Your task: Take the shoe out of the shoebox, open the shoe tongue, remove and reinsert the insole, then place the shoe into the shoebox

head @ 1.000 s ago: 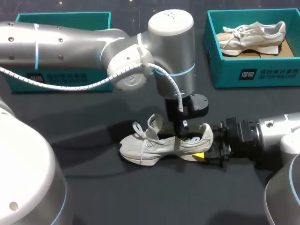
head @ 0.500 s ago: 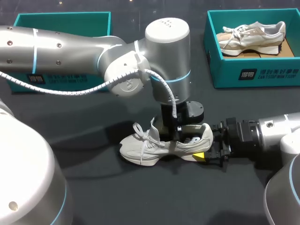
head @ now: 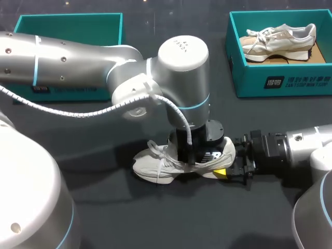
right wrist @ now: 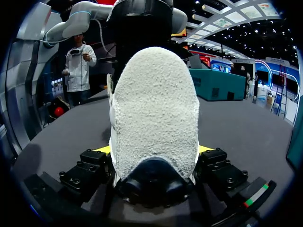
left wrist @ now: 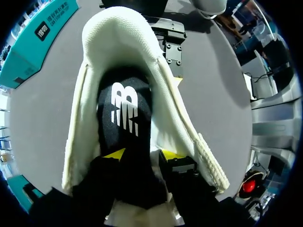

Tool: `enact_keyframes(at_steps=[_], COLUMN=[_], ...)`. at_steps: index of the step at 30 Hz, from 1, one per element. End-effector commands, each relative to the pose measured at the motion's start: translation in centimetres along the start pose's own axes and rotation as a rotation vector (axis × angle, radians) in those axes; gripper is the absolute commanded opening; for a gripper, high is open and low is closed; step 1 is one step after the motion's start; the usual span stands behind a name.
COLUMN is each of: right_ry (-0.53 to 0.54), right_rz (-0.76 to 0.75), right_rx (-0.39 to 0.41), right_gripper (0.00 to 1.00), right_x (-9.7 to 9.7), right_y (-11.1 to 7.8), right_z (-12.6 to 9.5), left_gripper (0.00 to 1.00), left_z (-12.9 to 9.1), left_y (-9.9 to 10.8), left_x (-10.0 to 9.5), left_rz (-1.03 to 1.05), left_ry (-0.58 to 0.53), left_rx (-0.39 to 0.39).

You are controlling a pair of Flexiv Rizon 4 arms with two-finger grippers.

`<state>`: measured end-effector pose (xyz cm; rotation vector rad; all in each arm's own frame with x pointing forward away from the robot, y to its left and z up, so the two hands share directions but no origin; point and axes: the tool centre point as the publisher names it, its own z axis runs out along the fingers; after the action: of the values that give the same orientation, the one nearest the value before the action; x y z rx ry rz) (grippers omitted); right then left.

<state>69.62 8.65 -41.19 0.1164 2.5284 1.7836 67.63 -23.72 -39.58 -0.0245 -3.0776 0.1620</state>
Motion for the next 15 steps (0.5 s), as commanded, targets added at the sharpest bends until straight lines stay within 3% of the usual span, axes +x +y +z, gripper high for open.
enact_keyframes(at_steps=[1,7,9,12,15], right_ry=[-0.001,-0.001,-0.001,-0.001,-0.001], right_rz=[0.002,0.002,0.002,0.002,0.002], right_rx=[0.003,0.003,0.003,0.003,0.003], right_gripper=[0.00,0.00,0.00,0.00,0.00], right_x=[-0.1,-0.1,-0.1,-0.1,-0.1], right_y=[0.0,0.0,0.0,0.0,0.0], right_z=[0.1,0.1,0.1,0.1,0.1], left_gripper=[0.43,0.35,0.27,0.04,0.00], left_z=[1.4,2.4,2.6,2.6,2.3], left_y=[-0.6,-0.6,-0.5,-0.2,0.2], left_x=[0.4,-0.8,-1.3,-1.7,-2.1], left_rz=[-0.006,-0.043,-0.056,-0.070,-0.087], left_ry=[-0.065,-0.110,-0.118,-0.119,-0.113], left_rx=[-0.025,-0.056,-0.064,-0.070,-0.064])
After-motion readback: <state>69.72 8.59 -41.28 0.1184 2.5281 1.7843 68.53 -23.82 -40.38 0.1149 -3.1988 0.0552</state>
